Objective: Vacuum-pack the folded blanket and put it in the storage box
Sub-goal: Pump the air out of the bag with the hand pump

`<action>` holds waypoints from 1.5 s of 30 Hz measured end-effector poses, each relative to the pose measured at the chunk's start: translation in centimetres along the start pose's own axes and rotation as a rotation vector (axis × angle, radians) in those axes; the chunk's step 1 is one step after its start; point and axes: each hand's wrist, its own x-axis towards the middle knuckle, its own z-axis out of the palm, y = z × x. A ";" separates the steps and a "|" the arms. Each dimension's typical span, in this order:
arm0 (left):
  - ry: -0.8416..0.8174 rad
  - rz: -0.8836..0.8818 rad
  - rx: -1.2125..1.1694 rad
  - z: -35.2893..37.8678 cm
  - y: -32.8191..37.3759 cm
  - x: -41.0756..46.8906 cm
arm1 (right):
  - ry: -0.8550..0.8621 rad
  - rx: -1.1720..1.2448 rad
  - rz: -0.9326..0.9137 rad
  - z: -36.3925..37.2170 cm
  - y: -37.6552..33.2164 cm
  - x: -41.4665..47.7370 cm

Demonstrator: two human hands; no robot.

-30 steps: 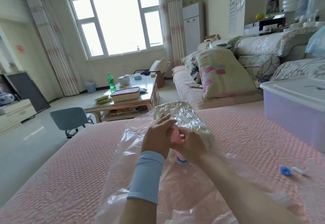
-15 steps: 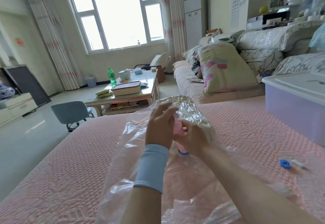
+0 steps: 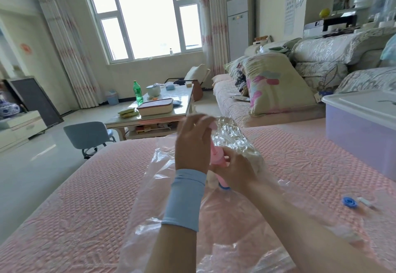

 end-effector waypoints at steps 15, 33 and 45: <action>0.185 0.022 -0.049 -2.1 -0.8 1.3 | 0.009 -0.048 -0.010 0.7 -0.3 -0.3; 0.138 -0.016 -0.017 -1.3 -0.7 0.3 | 0.016 -0.038 -0.028 0.9 -0.3 -0.5; 0.076 0.082 -0.045 -3.6 -0.2 2.2 | 0.004 -0.046 -0.049 0.3 0.0 -0.6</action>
